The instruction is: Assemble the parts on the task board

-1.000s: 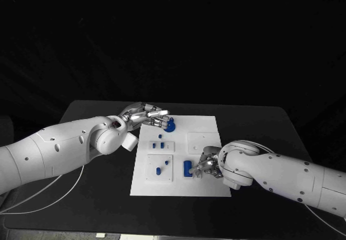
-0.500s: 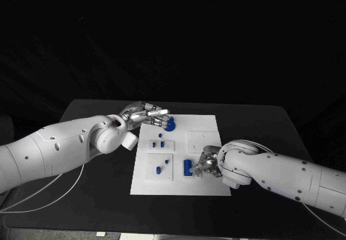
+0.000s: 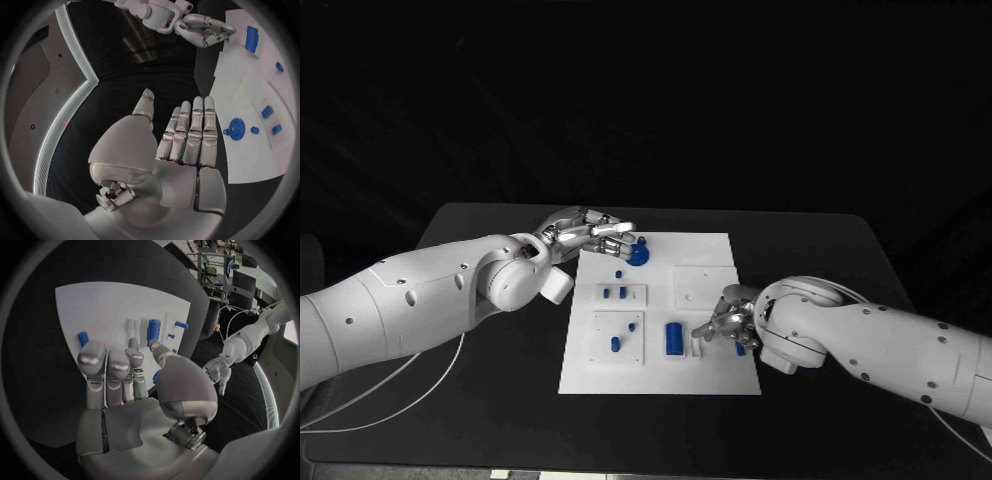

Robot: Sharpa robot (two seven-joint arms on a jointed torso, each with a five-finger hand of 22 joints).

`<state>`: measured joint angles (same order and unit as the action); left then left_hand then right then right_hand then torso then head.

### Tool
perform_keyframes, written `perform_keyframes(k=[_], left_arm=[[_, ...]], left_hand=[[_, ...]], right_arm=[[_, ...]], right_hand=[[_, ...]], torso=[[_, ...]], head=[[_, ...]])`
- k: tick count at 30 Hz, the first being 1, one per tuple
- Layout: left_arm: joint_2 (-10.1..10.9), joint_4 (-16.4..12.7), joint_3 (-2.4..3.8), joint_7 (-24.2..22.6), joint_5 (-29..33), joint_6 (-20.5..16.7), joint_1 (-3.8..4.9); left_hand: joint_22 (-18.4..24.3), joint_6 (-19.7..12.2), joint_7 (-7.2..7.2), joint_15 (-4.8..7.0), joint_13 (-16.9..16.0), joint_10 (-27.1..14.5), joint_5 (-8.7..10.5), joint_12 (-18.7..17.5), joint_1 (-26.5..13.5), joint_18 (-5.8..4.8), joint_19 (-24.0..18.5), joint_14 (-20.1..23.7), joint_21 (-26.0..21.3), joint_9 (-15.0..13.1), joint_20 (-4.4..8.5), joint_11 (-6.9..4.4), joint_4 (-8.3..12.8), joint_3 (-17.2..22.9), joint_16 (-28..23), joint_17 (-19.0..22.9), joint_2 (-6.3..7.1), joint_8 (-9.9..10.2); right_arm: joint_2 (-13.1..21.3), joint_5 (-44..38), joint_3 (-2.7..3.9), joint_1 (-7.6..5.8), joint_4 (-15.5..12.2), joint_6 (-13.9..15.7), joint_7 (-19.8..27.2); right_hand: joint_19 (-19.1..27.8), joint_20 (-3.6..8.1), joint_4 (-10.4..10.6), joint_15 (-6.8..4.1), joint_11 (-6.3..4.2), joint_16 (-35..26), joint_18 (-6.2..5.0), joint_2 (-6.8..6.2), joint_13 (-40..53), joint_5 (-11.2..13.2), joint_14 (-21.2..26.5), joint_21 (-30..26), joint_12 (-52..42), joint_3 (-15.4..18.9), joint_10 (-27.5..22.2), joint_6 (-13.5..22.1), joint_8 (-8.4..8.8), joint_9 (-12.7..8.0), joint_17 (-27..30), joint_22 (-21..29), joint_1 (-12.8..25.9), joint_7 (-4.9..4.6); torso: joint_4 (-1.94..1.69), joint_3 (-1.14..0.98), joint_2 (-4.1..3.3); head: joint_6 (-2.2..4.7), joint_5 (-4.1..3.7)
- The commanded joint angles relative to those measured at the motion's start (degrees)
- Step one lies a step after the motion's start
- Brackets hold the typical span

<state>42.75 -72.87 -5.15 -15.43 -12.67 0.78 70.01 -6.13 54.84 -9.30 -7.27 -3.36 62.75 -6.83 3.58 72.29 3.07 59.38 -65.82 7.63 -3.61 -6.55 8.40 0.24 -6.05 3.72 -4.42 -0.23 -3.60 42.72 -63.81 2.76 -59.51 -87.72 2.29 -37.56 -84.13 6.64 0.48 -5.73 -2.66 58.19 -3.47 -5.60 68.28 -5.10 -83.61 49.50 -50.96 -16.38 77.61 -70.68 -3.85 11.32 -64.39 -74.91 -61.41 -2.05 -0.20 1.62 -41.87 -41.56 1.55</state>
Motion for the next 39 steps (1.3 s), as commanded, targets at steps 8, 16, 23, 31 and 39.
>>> perform_keyframes(k=[8, 16, 23, 31, 39], left_arm=[[0.1, -0.8, 0.02, -1.9, -0.1, -0.7, 0.03], [0.4, -1.1, 0.03, -2.4, -0.1, -1.0, 0.02], [0.5, -1.2, 0.03, -2.4, -0.1, -0.4, 0.02], [0.3, -1.2, 0.03, -2.3, -0.1, 0.3, 0.02], [0.3, -1.2, 0.03, -2.3, -0.1, 0.4, 0.02]], left_hand=[[0.2, 1.3, 0.32, 0.07, -0.1, 1.2, 0.14, -0.1, 0.8, 0.87, 0.0, -0.3, 0.4, -0.1, 0.12, -0.59, 1.2, -0.2, -0.2, -0.1, -0.77, -0.2], [0.2, 1.5, 0.38, 0.16, -0.1, 1.6, 0.13, -0.1, 0.8, 0.77, 0.1, -0.5, 0.5, -0.1, 0.23, -0.7, 1.5, -0.4, -0.2, -0.1, -0.92, -0.1], [0.3, 1.4, 0.37, 0.16, -0.1, 1.5, 0.16, -0.1, 0.8, 0.71, 0.1, -0.5, 0.5, -0.1, 0.26, -0.69, 1.8, -0.5, -0.2, -0.1, -0.96, -0.1], [0.4, 1.3, 0.33, 0.16, -0.1, 1.8, 0.29, -0.1, 0.5, 0.68, 0.0, -0.5, 0.5, -0.1, 0.27, -0.73, 2.0, -0.6, -0.2, -0.1, -1.1, -0.1], [0.4, 1.1, 0.28, 0.12, -0.1, 1.6, 0.37, -0.1, 0.4, 0.66, 0.0, -0.4, 0.5, -0.1, 0.25, -0.69, 2.0, -0.8, -0.2, -0.1, -1.08, -0.1]], right_arm=[[5.5, -2.6, 2.38, -2.07, 0.3, -7.7, 1.5], [6.7, -7.3, 2.24, -2.45, 1.7, -10.0, -1.7], [5.6, -9.0, 0.99, -2.06, 3.1, -10.0, -3.1], [3.4, -9.1, -1.07, -1.6, 4.8, -10.3, -3.4], [1.9, -8.8, -1.63, -0.88, 5.5, -10.4, -3.1]], right_hand=[[-0.9, -0.08, -4.9, 0.34, 0.05, 0.4, 0.97, 1.49, 0.6, -1.6, -0.4, 0.9, -1.5, 0.1, 0.8, -0.6, 0.2, 0.1, -0.2, -6.5, -4.0, 0.35], [-0.7, -0.17, -5.1, 0.5, 0.11, 0.8, 1.06, 1.28, 0.9, -0.5, -0.4, 1.2, -1.8, 0.5, 0.8, -0.4, 0.23, 0.2, -0.5, -6.5, -3.6, 0.28], [-0.6, -0.24, -4.1, 0.58, 0.26, 0.8, 0.99, 0.65, 1.0, 0.0, -0.3, 1.2, -1.7, -0.1, 0.7, 0.3, 0.24, -0.3, -0.4, -6.5, -3.3, 0.0], [-0.5, -0.43, -2.4, 0.79, 0.56, 0.9, 0.87, -0.62, 1.1, 1.1, -0.3, 1.2, -1.8, -0.6, 0.6, 1.4, 0.23, -0.9, -0.3, -6.5, -3.1, -0.5], [-0.5, -0.51, 0.2, 0.85, 0.67, 0.9, 0.78, -1.95, 1.1, 1.9, -0.3, 1.1, -1.8, -0.4, 0.6, 1.7, 0.22, -0.9, -0.3, -6.4, -2.7, -0.67]], torso=[[0.25, 0.11, -0.02], [0.45, -0.03, 0.02], [0.34, 0.03, 0.05], [0.1, 0.18, 0.04], [0.24, 0.06, 0.01]], head=[[0.21, -0.63], [0.05, -0.7], [0.01, -0.9], [-0.23, -1.2], [-0.44, -1.06]])
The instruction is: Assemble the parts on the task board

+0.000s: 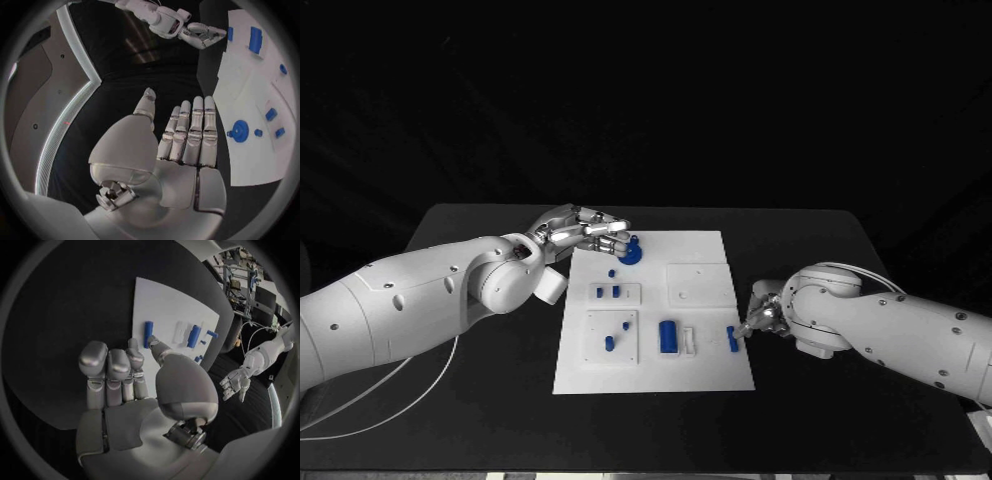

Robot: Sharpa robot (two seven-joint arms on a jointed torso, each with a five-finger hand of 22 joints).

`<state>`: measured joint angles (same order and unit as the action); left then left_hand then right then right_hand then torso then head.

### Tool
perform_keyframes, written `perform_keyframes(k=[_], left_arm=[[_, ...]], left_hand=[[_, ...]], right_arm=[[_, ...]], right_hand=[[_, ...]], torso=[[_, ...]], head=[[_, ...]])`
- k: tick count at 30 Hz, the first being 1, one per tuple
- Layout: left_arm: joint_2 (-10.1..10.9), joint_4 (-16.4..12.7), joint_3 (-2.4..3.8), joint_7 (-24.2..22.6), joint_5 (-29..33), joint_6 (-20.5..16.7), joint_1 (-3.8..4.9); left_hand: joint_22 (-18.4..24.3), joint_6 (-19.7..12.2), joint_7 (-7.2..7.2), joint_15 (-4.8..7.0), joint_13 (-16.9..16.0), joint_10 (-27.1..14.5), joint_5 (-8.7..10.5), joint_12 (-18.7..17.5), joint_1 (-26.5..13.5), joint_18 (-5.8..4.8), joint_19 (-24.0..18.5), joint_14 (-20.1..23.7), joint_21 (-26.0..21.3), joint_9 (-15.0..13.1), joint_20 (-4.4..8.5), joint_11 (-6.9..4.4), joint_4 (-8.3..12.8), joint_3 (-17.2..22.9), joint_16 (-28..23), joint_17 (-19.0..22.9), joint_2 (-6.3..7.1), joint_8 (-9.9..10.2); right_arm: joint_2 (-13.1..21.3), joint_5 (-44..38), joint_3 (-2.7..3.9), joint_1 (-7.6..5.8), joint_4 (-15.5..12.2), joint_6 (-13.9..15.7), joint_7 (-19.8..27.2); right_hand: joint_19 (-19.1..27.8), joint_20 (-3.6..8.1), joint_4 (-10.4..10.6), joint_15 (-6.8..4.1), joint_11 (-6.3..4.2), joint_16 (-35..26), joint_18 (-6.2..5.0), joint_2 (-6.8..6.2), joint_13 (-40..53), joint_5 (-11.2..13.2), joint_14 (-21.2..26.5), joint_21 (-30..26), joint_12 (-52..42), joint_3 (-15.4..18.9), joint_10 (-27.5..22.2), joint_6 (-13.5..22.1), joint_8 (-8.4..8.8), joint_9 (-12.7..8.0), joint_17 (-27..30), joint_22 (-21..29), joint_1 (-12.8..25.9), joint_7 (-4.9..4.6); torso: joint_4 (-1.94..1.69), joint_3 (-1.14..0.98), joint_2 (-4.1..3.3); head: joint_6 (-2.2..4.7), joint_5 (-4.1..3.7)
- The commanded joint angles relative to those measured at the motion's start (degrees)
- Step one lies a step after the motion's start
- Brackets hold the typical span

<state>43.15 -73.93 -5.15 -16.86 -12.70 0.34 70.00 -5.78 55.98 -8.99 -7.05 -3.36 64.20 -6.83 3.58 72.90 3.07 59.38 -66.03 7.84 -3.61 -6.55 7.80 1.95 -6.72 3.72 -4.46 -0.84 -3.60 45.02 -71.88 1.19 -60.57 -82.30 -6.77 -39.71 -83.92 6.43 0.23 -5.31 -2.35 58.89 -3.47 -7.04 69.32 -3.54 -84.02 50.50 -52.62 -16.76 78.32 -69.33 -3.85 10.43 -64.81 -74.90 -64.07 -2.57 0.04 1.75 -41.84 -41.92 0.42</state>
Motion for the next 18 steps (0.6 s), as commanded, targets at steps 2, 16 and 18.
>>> perform_keyframes(k=[2, 16, 18], left_arm=[[-0.1, -0.2, 0.03, -0.8, 0.0, 0.8, 0.02], [-0.3, -0.1, 0.03, -0.8, 0.0, 1.2, 0.02], [-0.3, -0.1, 0.03, -0.8, 0.0, 1.2, 0.02]], left_hand=[[0.1, 0.0, -0.02, -0.09, -0.1, 0.2, 0.37, -0.1, -0.2, 0.66, 0.0, -0.2, 0.3, -0.1, 0.25, -0.08, 0.3, -0.1, -0.2, 0.0, -0.47, -0.1], [0.2, -0.1, -0.04, -0.1, -0.1, 0.1, 0.38, -0.1, -0.5, 0.69, 0.0, -0.2, 0.3, -0.1, 0.23, -0.05, 0.2, -0.2, -0.2, 0.0, -0.55, -0.1], [0.2, -0.1, -0.04, -0.1, -0.1, 0.1, 0.38, -0.1, -0.5, 0.69, 0.0, -0.2, 0.3, -0.1, 0.23, -0.05, 0.2, -0.2, -0.2, 0.0, -0.55, -0.1]], right_arm=[[-0.7, -0.7, -0.11, 0.3, 0.1, -1.4, -0.9], [-3.4, -1.9, -0.67, 1.13, 2.4, -0.7, -0.7], [-3.8, -2.3, -1.11, 1.19, 2.9, -0.9, -0.7]], right_hand=[[-0.7, -0.31, 1.1, 0.42, 0.35, 0.2, 0.77, -0.78, 0.0, 0.4, 0.2, 0.1, -0.2, 0.0, -0.1, 0.4, 0.21, 0.0, 0.1, -6.4, -0.1, -0.15], [-0.8, -0.27, 1.5, 0.38, 0.29, 0.2, 0.76, -0.6, 0.0, 0.4, 0.1, 0.0, -0.1, -0.1, -0.1, 0.2, 0.18, 0.1, 0.1, -6.4, -0.3, -0.08], [-0.8, -0.25, 1.0, 0.35, 0.25, 0.2, 0.78, -0.25, 0.0, 0.3, 0.1, 0.0, -0.1, -0.3, -0.1, 0.1, 0.21, 0.2, 0.1, -6.4, -0.5, -0.03]], torso=[[-0.02, -0.08, -0.03], [-0.06, -0.01, -0.02], [-0.05, -0.02, -0.02]], head=[[-0.1, 0.07], [-0.31, 0.25], [-0.42, 0.29]])
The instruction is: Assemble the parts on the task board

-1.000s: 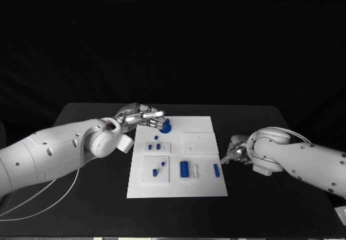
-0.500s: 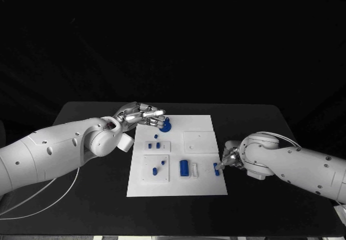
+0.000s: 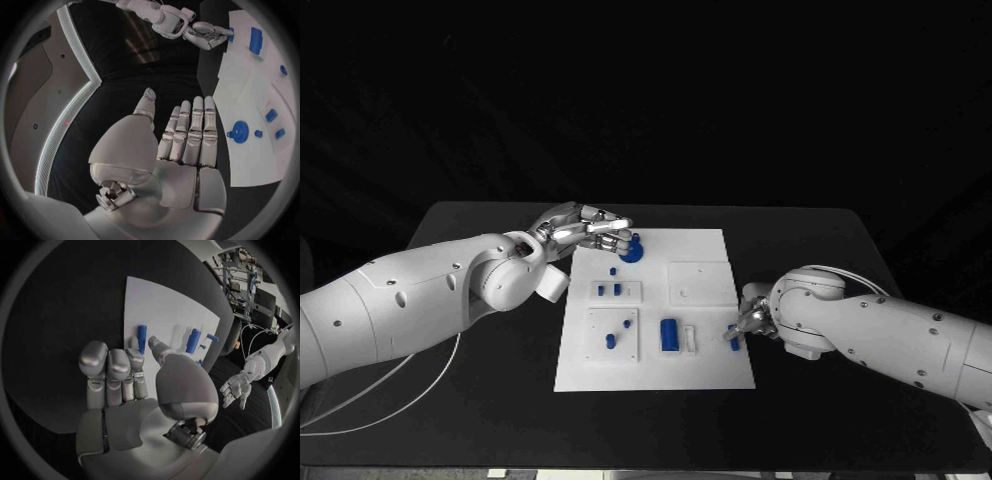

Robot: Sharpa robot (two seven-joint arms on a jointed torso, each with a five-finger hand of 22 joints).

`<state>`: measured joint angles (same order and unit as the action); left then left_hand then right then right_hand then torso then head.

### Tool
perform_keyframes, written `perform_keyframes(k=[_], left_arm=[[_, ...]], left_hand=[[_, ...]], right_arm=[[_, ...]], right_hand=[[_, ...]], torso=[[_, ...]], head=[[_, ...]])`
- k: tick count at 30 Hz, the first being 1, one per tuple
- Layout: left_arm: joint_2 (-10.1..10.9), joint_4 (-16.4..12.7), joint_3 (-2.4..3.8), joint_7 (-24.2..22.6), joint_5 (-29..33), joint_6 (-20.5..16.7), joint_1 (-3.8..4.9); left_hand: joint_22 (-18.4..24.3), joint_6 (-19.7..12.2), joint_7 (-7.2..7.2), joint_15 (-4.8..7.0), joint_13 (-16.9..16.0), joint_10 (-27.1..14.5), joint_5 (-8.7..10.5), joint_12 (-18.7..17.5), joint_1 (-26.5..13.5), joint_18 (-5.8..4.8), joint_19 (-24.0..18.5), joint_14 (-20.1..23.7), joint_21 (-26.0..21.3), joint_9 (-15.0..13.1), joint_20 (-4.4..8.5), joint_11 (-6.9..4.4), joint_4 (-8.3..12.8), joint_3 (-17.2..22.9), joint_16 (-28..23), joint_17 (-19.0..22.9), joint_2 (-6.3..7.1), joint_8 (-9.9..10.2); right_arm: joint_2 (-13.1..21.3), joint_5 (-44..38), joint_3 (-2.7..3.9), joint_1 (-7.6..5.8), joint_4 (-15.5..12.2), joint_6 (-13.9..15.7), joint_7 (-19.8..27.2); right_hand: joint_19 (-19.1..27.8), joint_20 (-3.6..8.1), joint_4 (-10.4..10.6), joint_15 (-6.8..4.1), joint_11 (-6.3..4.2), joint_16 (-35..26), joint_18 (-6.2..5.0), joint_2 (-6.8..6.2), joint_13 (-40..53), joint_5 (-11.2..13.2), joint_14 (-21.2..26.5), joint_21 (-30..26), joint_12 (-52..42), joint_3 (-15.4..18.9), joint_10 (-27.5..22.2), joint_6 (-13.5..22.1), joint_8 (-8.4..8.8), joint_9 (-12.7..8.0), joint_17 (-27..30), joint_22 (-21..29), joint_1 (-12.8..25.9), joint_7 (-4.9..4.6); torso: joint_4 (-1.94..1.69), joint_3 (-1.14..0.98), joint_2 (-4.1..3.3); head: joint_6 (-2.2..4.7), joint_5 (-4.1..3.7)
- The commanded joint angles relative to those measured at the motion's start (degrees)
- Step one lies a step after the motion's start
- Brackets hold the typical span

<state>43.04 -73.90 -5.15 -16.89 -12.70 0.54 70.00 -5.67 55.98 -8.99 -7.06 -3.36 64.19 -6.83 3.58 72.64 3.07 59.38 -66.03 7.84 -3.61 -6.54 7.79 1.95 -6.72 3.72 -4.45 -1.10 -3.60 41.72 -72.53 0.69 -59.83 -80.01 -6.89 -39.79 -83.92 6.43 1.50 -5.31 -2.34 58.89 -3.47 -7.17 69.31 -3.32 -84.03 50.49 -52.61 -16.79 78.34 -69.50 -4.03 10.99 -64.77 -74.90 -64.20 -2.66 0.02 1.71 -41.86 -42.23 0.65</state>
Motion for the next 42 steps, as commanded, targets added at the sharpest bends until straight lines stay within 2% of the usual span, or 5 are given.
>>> perform_keyframes(k=[1, 15, 27, 33, 42], left_arm=[[-0.2, -0.1, 0.03, -0.8, 0.0, 1.0, 0.02], [-0.1, -0.2, 0.03, -0.4, 0.0, 1.4, 0.02], [0.1, -0.2, 0.03, 0.1, -0.1, 1.5, 0.02], [0.2, -0.3, 0.03, 0.3, -0.1, 1.4, 0.02], [0.3, -0.3, 0.03, 0.4, -0.1, 1.4, 0.02]], left_hand=[[0.1, -0.1, -0.04, -0.1, -0.1, 0.1, 0.38, -0.1, -0.3, 0.69, 0.0, -0.2, 0.3, -0.1, 0.23, -0.05, 0.2, -0.2, -0.2, 0.0, -0.28, -0.1], [0.2, -0.1, -0.05, -0.11, -0.1, 0.1, 0.37, -0.1, -0.3, 0.69, 0.0, -0.1, 0.4, -0.1, 0.22, -0.04, 0.1, -0.2, -0.2, 0.0, -0.35, -0.1], [0.2, -0.3, -0.11, -0.13, -0.1, -0.1, 0.44, -0.1, -0.4, 0.71, -0.1, -0.1, 0.4, -0.1, 0.2, 0.01, 0.0, -0.2, -0.2, -0.1, -0.28, -0.1], [0.3, -0.4, -0.15, -0.14, -0.1, -0.2, 0.45, -0.1, -0.4, 0.71, -0.1, -0.1, 0.4, -0.1, 0.19, 0.05, 0.0, -0.2, -0.2, -0.1, -0.32, -0.1], [0.3, -0.4, -0.15, -0.14, -0.1, -0.2, 0.45, -0.1, -0.4, 0.71, -0.1, -0.1, 0.4, -0.1, 0.19, 0.05, 0.0, -0.2, -0.2, -0.1, -0.32, -0.1]], right_arm=[[-0.8, -2.0, -0.92, 0.49, 1.1, -1.2, -0.7], [-3.6, -4.0, -2.56, 1.57, 4.4, -1.8, -0.7], [-3.6, -0.5, -2.74, 2.29, 4.9, 1.8, -0.2], [-3.0, 5.0, -2.74, 2.35, 4.9, 4.9, 0.1], [-1.7, 9.6, -2.71, 2.36, 3.8, 8.0, 0.7]], right_hand=[[-0.8, -0.23, -1.1, 0.34, 0.23, 0.2, 0.8, 0.31, 0.0, -0.1, 0.1, -0.1, -0.1, -0.4, -0.2, 0.3, 0.4, -0.4, 0.1, -6.4, -0.6, 0.07], [-0.7, -0.28, -8.0, 0.4, 0.36, -0.3, 0.72, 2.34, -0.3, -3.3, 0.2, -0.9, 0.6, -0.3, -0.8, 1.3, 0.43, -1.4, 0.3, -6.3, -1.6, -0.34], [-0.6, -0.54, -17.2, 0.65, 0.81, -0.5, 0.2, 3.58, -0.3, -21.5, 0.4, -0.2, 0.6, -8.8, -1.6, 3.9, 0.43, -5.2, 0.3, -6.4, -1.1, -2.04], [-0.2, -0.33, -17.7, 0.46, 0.72, -0.5, -0.11, 2.28, -0.6, -30.6, 0.5, 1.1, 1.0, -17.3, -1.8, 3.8, 0.4, -5.7, 0.3, -6.5, 0.6, -2.25], [0.5, -0.22, -17.6, 0.32, 0.61, -0.6, -0.33, 1.53, -0.5, -34.2, 0.5, 2.9, 0.8, -19.7, -1.5, 3.5, 0.39, -6.2, 0.2, -6.5, 1.6, -2.19]], torso=[[-0.04, 0.02, 0.0], [0.01, 0.01, 0.01], [0.09, -0.04, 0.0], [0.08, -0.02, 0.03], [0.1, -0.02, 0.04]], head=[[-0.15, 0.06], [-0.39, 0.17], [-0.48, 0.21], [-0.5, 0.23], [-0.51, 0.36]])
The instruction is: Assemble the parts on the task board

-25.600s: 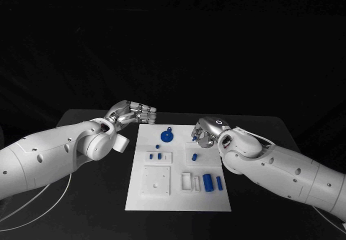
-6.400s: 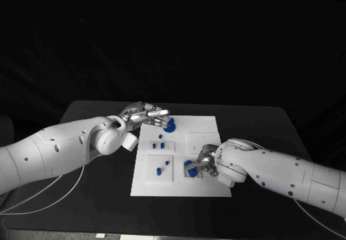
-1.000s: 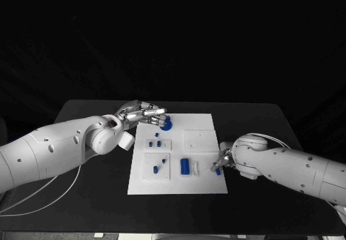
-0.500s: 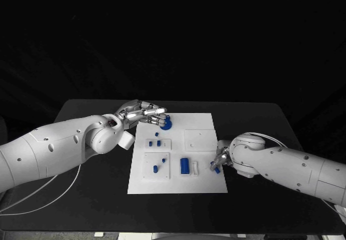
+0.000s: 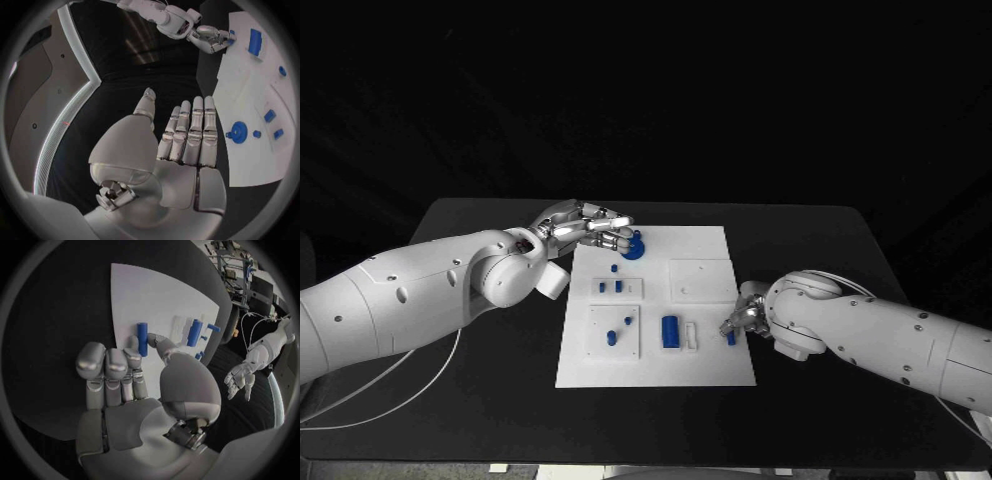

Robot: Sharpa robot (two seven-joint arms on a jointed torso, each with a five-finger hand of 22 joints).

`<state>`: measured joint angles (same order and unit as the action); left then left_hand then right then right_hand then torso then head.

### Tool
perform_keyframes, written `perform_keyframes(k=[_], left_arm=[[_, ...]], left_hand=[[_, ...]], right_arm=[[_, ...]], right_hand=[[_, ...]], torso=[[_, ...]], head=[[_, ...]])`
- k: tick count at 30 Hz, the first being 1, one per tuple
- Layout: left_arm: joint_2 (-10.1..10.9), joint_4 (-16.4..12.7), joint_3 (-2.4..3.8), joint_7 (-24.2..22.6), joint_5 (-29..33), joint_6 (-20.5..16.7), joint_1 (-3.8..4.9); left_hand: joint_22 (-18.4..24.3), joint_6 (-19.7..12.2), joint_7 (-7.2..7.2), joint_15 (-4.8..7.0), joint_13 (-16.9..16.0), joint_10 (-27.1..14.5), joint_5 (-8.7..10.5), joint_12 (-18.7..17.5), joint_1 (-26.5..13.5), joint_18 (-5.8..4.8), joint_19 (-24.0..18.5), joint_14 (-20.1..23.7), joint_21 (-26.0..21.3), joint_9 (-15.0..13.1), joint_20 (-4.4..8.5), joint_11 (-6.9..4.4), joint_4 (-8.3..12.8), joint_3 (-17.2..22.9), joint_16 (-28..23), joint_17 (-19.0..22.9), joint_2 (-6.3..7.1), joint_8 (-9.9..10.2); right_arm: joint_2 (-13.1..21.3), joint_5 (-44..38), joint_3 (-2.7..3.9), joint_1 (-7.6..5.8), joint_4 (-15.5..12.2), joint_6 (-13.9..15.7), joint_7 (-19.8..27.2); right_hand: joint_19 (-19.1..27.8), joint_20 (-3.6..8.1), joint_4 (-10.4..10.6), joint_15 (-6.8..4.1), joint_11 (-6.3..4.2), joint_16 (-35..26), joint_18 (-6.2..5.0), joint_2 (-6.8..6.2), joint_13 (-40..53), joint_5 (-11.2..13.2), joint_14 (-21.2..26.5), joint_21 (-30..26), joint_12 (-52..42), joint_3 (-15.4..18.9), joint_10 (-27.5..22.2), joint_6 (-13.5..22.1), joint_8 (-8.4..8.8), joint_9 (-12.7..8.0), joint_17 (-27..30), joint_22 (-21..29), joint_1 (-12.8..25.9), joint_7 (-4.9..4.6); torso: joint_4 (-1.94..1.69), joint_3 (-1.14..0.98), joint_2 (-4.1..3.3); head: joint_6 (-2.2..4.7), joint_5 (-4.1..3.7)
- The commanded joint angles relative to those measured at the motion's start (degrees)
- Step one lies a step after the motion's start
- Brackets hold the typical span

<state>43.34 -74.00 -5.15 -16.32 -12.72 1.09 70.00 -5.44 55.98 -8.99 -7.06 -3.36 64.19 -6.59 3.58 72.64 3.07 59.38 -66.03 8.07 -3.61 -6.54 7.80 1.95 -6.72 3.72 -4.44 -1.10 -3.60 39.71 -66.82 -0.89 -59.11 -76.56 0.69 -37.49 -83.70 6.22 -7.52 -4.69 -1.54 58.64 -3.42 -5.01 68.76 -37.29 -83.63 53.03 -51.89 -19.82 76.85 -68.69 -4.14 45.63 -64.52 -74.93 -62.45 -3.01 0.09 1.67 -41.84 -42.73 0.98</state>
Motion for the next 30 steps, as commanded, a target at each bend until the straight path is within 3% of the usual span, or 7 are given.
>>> perform_keyframes(k=[1, 7, 16, 30], left_arm=[[0.0, -0.2, 0.03, -0.2, -0.1, 0.8, 0.02], [0.0, -0.2, 0.03, -0.1, -0.1, 0.9, 0.02], [-0.1, -0.1, 0.03, 0.0, -0.1, 1.1, 0.02], [-0.1, 0.0, 0.03, 0.1, -0.1, 1.2, 0.02]], left_hand=[[0.1, -0.4, -0.15, -0.14, -0.1, -0.2, 0.22, -0.1, -0.4, 0.71, -0.1, -0.1, 0.2, -0.1, 0.19, 0.05, 0.0, -0.2, -0.2, -0.1, -0.32, -0.1], [0.1, -0.4, -0.15, -0.14, -0.1, -0.2, 0.22, -0.1, -0.4, 0.71, -0.1, -0.1, 0.2, -0.1, 0.19, 0.05, 0.0, -0.2, -0.2, -0.1, -0.32, -0.1], [0.1, -0.5, -0.16, -0.15, -0.1, -0.3, 0.15, -0.1, -0.4, 0.73, -0.1, -0.1, 0.3, -0.1, 0.17, 0.06, -0.2, -0.1, -0.2, -0.1, -0.36, -0.1], [0.1, -0.5, -0.16, -0.15, -0.1, -0.3, 0.15, -0.1, -0.4, 0.73, -0.1, -0.1, 0.3, -0.1, 0.17, 0.06, -0.2, -0.1, -0.2, -0.1, -0.36, -0.1]], right_arm=[[0.5, 4.2, -1.11, 1.64, 0.1, 0.7, -1.5], [1.3, 5.6, -0.68, 1.63, -1.8, 2.3, -1.1], [2.0, 10.3, 1.29, 1.55, -5.1, 3.8, 1.5], [0.9, 12.9, 2.17, 1.38, -6.5, 4.1, 3.5]], right_hand=[[0.2, -0.01, -8.6, -0.33, -0.23, -0.3, -0.37, -0.64, 0.0, -0.2, 0.1, 0.5, 0.2, -16.4, -0.1, 2.7, 0.53, -40.8, 0.0, -6.5, -0.1, -1.81], [0.3, 0.02, -8.6, -0.36, -0.27, -0.4, -0.37, -0.68, 0.0, -0.2, 0.1, 0.6, 0.1, -15.7, 0.0, 2.5, 0.52, -40.8, 0.0, -6.4, -0.1, -1.77], [0.3, 0.14, -8.5, -0.5, -0.37, -0.5, -0.33, -0.58, 0.1, -0.1, 0.1, 0.2, 0.2, -14.0, -0.1, 2.2, 0.5, -40.8, 0.1, -6.4, 0.0, -1.66], [0.1, 0.27, -8.1, -0.65, -0.5, -0.6, -0.21, -0.2, 0.1, 0.1, 0.1, -0.2, 0.3, -11.6, -0.2, 2.0, 0.51, -40.8, 0.0, -6.4, -0.1, -1.56]], torso=[[0.03, 0.02, 0.02], [-0.03, 0.05, 0.02], [-0.06, 0.08, 0.0], [-0.04, 0.05, -0.03]], head=[[0.0, 0.03], [0.01, 0.03], [0.03, 0.22], [-0.12, 0.47]])
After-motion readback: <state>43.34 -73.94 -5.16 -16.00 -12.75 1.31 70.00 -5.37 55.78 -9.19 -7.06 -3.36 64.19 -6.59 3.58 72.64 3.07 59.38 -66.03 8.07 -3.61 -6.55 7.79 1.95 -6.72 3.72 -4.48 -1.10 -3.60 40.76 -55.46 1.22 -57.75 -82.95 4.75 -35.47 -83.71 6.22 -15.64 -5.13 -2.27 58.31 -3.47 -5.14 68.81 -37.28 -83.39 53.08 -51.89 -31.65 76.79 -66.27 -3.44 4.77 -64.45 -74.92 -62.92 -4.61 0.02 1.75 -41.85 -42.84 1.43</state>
